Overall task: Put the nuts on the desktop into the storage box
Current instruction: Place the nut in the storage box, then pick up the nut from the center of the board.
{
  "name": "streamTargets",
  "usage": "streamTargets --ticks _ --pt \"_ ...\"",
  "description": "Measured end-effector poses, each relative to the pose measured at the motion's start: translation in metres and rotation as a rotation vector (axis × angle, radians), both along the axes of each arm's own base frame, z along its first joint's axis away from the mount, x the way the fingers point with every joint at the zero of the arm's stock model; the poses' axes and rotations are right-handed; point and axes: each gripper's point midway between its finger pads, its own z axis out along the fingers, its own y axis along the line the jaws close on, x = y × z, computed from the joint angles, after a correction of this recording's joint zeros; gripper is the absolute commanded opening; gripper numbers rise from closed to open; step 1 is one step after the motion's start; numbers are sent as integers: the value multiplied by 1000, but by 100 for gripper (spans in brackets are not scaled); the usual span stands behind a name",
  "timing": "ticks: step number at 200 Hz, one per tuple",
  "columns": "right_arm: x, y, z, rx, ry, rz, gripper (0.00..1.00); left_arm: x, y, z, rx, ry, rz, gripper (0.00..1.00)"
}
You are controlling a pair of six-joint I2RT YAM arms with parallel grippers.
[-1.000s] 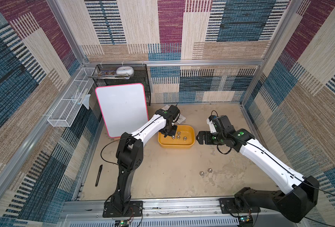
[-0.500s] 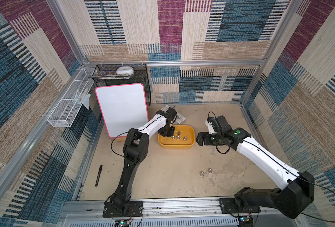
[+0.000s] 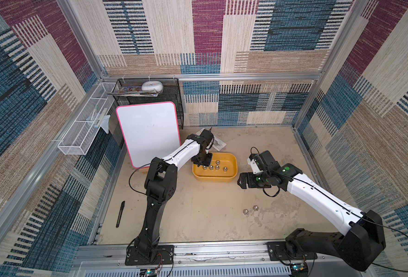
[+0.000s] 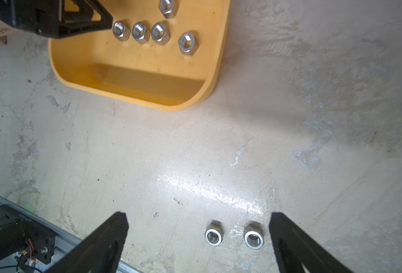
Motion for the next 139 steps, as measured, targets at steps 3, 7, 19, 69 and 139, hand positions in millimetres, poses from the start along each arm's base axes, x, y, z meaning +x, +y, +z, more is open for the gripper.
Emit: streamTargets --ticks 3,7,19,69,139 --pt "-2 1 -1 1 1 3 99 0 0 4 -6 -5 1 65" --pt "-5 2 -2 3 3 6 98 -1 -1 9 -15 -15 0 69" --pt "-12 4 -7 3 15 11 94 -3 -3 29 -56 -45 12 78" --pt "-47 4 -39 -24 97 5 76 -22 0 89 -176 -145 51 81" --pt "-77 7 -76 -83 190 8 56 -45 16 124 -269 -242 155 100"
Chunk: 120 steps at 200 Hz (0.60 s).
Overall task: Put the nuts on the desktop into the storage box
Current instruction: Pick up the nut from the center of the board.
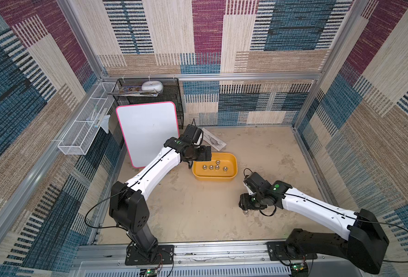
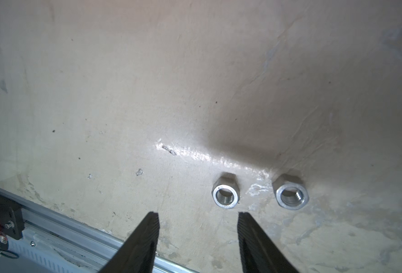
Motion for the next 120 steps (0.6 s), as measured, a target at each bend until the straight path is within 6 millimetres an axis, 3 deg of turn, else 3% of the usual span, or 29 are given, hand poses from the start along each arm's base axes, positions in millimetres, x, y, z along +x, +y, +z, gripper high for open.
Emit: streamTargets --ticks 56,120 --pt "-7 -1 -22 -89 39 64 56 -13 23 -7 -5 -49 109 100" --pt "-8 -4 -37 -134 58 94 55 -20 31 22 -35 -154 110 100"
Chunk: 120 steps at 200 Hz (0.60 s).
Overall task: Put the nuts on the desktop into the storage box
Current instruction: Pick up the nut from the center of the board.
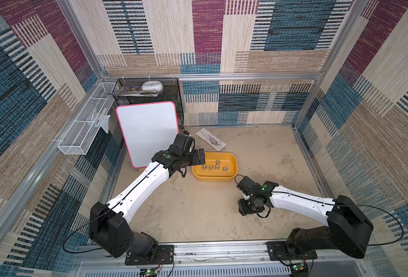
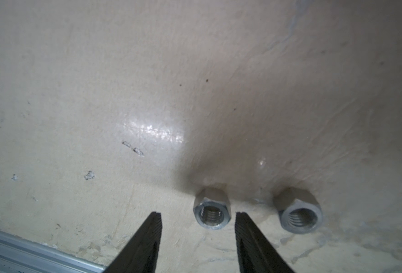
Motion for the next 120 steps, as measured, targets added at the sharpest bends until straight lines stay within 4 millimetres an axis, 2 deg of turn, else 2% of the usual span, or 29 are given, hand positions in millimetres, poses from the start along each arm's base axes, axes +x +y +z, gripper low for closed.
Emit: streamTargets --ticks 53,77,101,120 --pt "-1 3 -10 -20 15 28 53 1 0 8 7 -16 -13 100" --pt "-6 5 -15 -36 29 48 42 0 0 8 12 -14 -15 100" --pt "-7 7 -17 -52 28 61 39 -1 1 9 12 -17 -16 100" --pt "-7 7 -17 -66 28 65 30 -1 1 11 11 -20 -17 100"
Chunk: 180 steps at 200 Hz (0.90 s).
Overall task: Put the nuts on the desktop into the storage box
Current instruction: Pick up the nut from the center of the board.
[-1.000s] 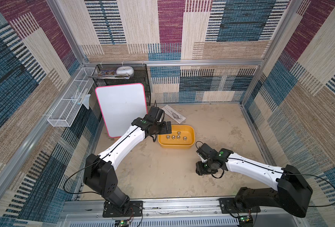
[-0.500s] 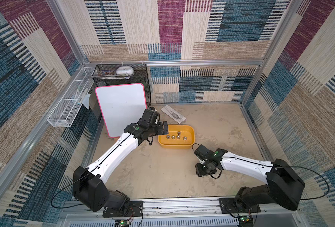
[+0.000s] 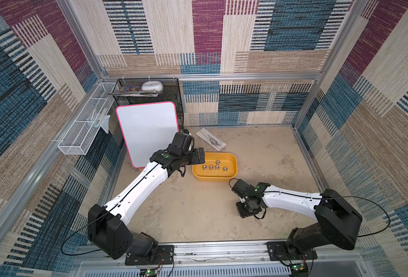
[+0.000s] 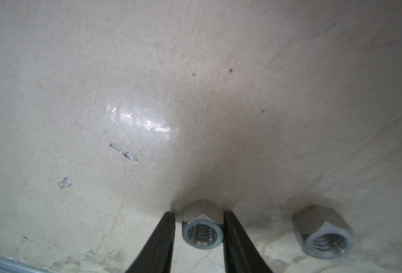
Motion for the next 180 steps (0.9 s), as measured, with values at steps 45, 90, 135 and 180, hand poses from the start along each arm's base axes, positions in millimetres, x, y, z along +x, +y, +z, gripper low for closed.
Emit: streamTargets --ticks 45,90,135,180 --pt "5 7 7 -15 2 1 20 -2 1 7 -7 -17 -2 100" --pt "41 35 45 1 -86 11 20 -3 3 18 -7 -44 -8 99" --pt "99 66 80 0 -185 33 21 -8 7 31 0 -71 -10 100" --pt "167 64 85 -20 -218 0 21 -14 20 44 26 -105 20 100"
